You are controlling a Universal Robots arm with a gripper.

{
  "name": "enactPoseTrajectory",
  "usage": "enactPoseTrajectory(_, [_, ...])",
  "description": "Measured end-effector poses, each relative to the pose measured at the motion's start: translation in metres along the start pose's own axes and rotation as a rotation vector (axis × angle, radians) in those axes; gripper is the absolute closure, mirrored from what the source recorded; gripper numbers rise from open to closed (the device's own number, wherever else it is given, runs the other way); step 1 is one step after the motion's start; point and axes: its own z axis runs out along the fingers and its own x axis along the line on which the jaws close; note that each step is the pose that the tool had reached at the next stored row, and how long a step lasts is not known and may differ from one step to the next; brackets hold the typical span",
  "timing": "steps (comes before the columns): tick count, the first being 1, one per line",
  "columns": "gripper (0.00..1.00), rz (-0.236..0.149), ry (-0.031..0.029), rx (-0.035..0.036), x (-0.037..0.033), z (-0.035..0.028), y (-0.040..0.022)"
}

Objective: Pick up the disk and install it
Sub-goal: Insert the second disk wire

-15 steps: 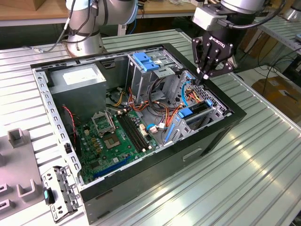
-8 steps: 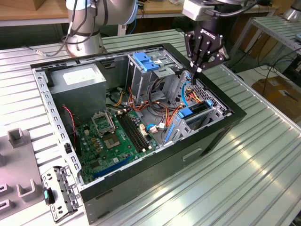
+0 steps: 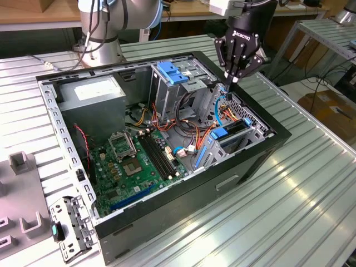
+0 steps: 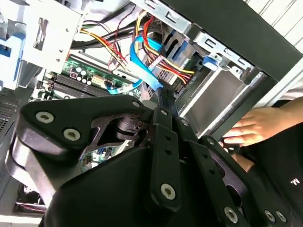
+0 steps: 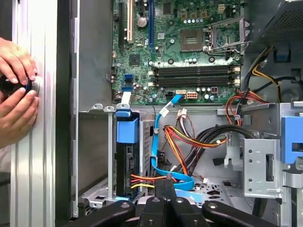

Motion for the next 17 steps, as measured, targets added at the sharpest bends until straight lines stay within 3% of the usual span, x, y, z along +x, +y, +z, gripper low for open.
enactPoseTrajectory(1, [0.89,0.000,0.0037,-0.0001,-0.0022,0.0022,-0.0003])
enactPoseTrajectory(4, [0.83,0.001,0.0273,0.0000,-0.0043,0.0073,-0.0013])
enactPoseTrajectory(5, [0.76,0.001,0.0338,0.0001,-0.0047,0.0082,-0.0014])
enactPoseTrajectory(6, [0.76,0.001,0.0431,0.0001,-0.0056,0.0097,-0.0017])
enactPoseTrajectory(11, [0.76,0.002,0.0699,0.0002,-0.0085,0.0166,-0.0033])
enactPoseTrajectory(12, [0.76,0.002,0.0791,0.0003,-0.0088,0.0178,-0.0036])
enactPoseTrajectory(17, [0.76,0.003,0.1003,0.0003,-0.0100,0.0226,-0.0048])
